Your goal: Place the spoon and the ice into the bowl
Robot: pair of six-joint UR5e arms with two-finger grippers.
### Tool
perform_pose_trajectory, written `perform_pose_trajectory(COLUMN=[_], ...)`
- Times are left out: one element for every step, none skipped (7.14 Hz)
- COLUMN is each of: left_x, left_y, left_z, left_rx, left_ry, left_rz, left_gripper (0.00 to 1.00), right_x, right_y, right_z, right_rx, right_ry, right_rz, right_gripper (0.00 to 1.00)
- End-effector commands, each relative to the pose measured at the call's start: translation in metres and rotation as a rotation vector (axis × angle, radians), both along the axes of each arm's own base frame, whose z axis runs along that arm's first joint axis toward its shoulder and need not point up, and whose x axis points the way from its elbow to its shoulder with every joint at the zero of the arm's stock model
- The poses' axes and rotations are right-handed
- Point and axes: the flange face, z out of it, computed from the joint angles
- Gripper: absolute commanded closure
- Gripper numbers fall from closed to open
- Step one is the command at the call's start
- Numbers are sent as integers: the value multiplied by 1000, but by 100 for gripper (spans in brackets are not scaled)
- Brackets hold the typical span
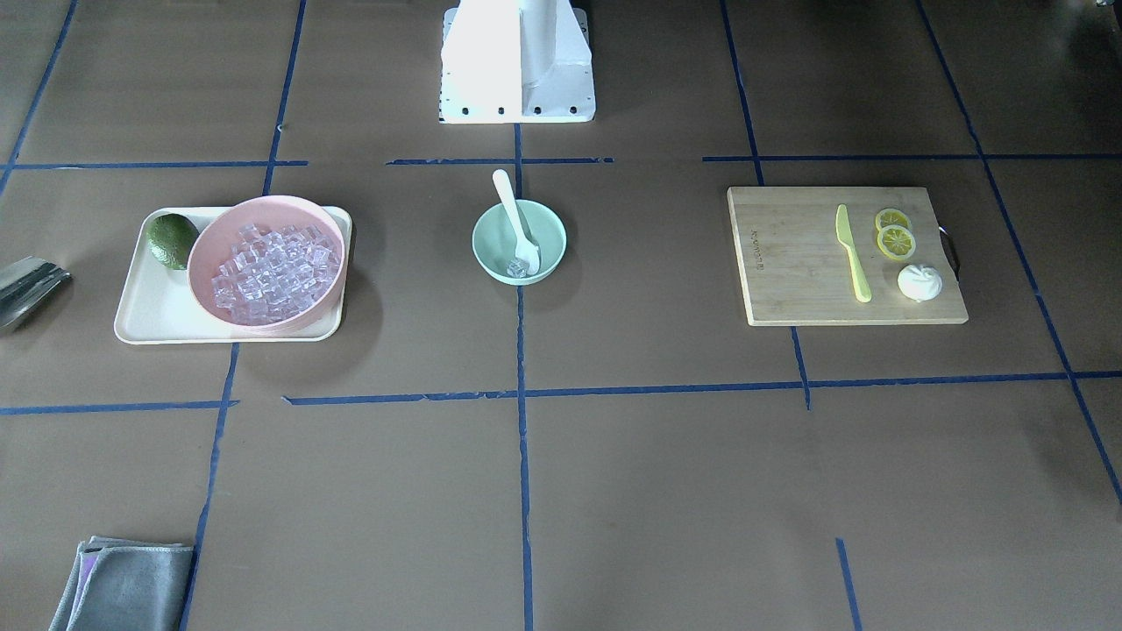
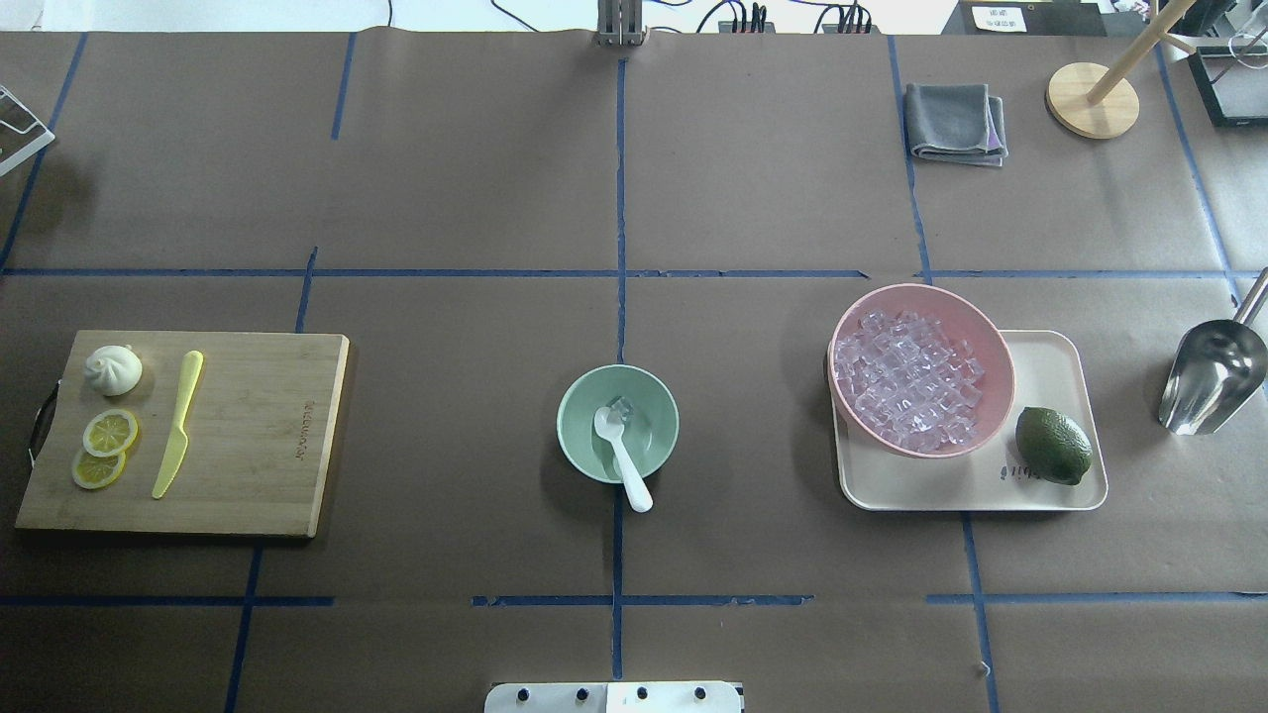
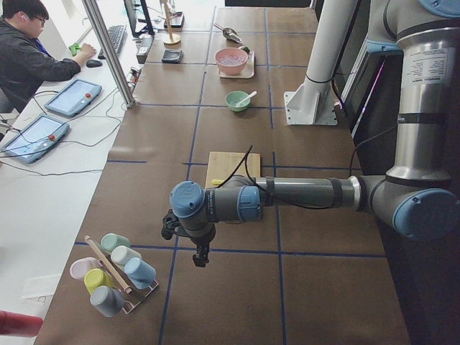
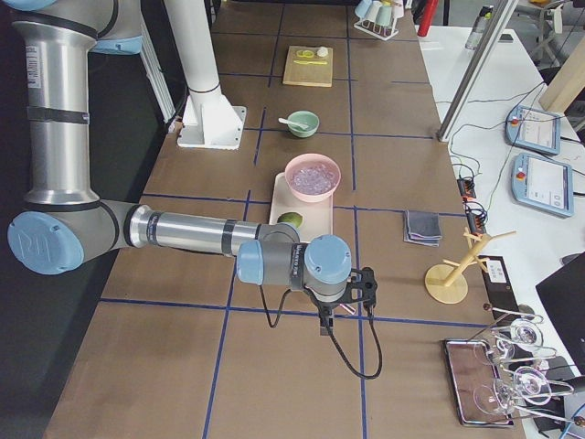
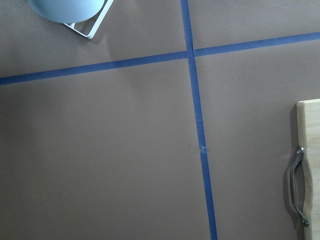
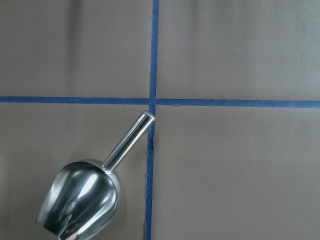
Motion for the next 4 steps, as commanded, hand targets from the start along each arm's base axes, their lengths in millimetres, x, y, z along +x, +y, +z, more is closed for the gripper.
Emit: perform_pose_trajectory(left_x=[-5, -6, -6, -6], left_y=[-1, -2, -2, -2], left_z=[1, -1, -1, -1], left_rx=[25, -8, -7, -9], left_ry=[-3, -4, -6, -5], left_rz=[-14, -56, -65, -66], left_gripper=[0, 0, 0, 0], right_x=[1, 2, 2, 2], right_y=[0, 0, 0, 0], right_z=[-6, -6, -6, -6], right_rx=[12, 12, 12, 12], right_ry=[10, 10, 10, 10], right_rz=[2, 4, 4, 5], right_gripper=[0, 0, 0, 0])
